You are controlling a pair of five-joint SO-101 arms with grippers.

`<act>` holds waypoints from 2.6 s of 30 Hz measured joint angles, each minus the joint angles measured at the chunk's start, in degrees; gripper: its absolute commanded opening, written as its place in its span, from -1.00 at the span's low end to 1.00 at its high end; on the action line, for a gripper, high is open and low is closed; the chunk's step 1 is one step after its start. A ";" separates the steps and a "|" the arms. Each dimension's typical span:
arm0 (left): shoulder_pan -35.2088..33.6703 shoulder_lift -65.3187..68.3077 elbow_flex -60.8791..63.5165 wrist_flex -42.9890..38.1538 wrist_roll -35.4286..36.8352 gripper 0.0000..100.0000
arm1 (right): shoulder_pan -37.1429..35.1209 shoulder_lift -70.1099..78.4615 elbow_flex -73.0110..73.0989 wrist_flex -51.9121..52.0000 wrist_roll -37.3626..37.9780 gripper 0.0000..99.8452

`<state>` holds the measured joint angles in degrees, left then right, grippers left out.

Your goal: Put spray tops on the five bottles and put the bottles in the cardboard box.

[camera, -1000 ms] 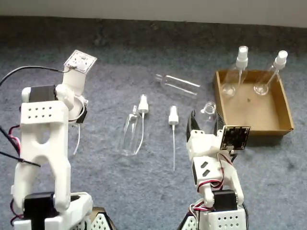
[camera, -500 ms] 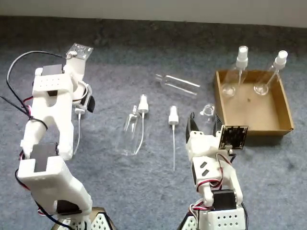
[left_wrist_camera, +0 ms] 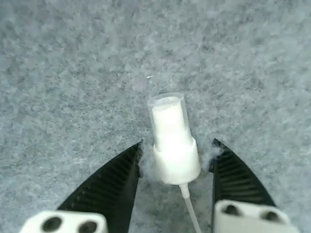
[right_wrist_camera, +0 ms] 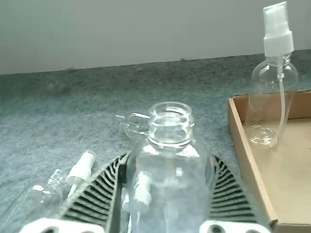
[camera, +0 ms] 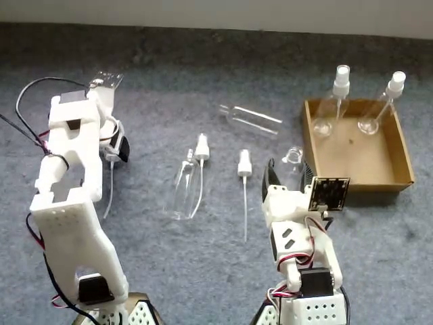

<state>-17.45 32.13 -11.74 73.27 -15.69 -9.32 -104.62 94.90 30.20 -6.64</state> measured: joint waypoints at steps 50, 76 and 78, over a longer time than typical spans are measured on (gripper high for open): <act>23.38 -39.21 -8.18 16.35 20.13 -0.99 | -0.09 0.09 0.62 -11.96 0.62 -0.75; 47.82 -77.27 30.15 -33.32 29.27 -0.99 | -10.55 0.09 0.62 -10.37 16.79 -0.75; 49.76 -80.35 36.57 -40.09 26.20 -0.99 | -10.55 0.09 0.62 -10.37 15.74 -0.75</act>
<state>32.31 -48.22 24.84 33.19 10.51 -19.87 -104.53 95.52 19.82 9.10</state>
